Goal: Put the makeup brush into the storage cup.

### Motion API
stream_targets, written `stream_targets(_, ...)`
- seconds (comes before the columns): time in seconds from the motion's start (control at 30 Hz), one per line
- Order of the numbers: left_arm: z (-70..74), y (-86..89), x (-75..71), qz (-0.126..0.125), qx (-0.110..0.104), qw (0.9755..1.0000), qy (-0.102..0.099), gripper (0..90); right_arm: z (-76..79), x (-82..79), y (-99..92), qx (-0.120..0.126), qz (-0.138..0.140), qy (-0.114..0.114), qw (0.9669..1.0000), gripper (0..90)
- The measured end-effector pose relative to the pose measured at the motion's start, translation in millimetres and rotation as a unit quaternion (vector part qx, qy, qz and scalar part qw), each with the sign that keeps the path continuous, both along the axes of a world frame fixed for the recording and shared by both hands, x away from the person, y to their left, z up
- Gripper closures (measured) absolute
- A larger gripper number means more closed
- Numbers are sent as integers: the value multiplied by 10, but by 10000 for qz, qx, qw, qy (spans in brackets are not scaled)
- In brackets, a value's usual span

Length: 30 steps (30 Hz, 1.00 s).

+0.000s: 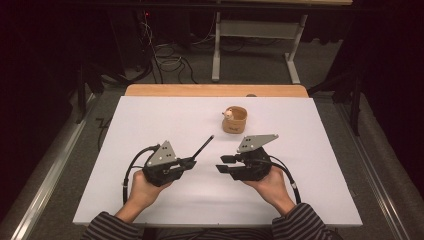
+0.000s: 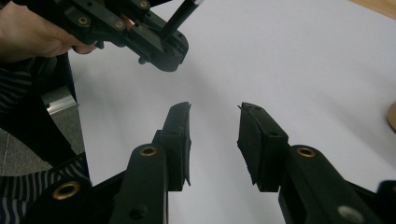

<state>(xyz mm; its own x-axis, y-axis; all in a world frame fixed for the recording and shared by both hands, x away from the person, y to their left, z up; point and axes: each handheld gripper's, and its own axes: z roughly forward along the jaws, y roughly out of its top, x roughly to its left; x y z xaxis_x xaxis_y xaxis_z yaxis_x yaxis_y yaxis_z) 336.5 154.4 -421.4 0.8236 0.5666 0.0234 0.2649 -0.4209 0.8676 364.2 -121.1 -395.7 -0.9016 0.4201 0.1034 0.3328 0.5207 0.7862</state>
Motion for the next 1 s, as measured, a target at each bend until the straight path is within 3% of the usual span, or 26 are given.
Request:
stream_targets(0.5,-33,-170,7,-211,78,9997,3,834,8,25,41,218,40,62,9997,675)
stream_targets(1.0,-88,-254,45,-263,125,9996,63,833,5,90,127,289,116,188,9993,690)
